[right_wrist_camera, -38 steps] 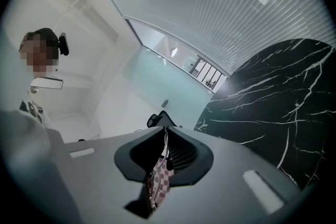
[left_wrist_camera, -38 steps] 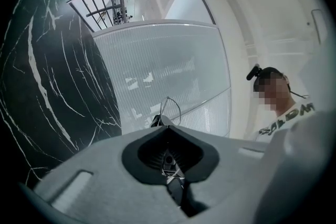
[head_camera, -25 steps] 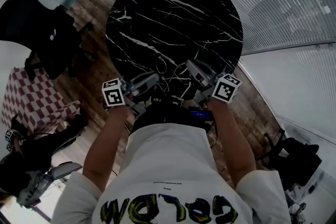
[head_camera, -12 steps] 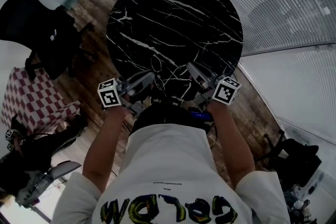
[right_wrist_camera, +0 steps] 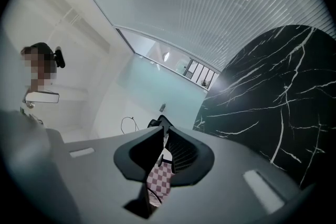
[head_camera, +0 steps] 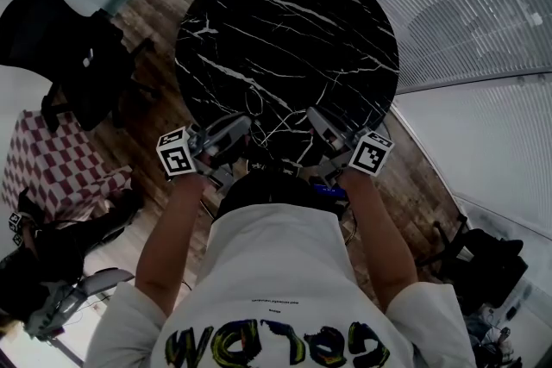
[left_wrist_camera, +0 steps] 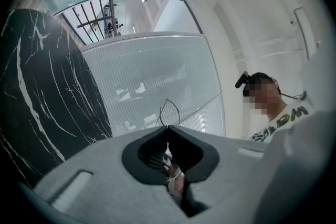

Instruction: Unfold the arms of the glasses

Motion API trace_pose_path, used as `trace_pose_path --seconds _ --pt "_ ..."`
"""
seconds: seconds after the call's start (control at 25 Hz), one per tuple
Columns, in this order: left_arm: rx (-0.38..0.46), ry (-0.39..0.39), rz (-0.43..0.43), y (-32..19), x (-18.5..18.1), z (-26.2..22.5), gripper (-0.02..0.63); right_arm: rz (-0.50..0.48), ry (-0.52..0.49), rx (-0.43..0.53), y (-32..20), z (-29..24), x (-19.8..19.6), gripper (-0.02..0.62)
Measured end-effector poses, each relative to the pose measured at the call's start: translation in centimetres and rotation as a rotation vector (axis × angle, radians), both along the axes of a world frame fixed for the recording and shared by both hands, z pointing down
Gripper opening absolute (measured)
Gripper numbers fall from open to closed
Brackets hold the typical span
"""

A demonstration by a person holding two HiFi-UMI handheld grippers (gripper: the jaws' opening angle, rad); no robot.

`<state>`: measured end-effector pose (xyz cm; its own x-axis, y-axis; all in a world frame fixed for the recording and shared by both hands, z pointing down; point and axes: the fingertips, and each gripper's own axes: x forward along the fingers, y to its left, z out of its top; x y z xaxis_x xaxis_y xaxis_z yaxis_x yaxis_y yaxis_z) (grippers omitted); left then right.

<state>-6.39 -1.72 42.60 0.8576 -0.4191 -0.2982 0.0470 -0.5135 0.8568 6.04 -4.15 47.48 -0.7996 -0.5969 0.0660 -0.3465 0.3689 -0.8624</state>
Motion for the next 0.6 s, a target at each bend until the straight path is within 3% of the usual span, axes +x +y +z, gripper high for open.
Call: trace_pose_path --seconds 0.28,0.6 --pt "0.012 -0.009 0.003 -0.3 -0.1 -0.2 0.009 0.002 -0.017 -0.019 0.3 0.3 -0.2 0.034" --pt "0.014 -0.028 0.021 0.1 0.5 0.0 0.009 -0.027 0.136 0.032 0.3 1.1 0.1 0.048"
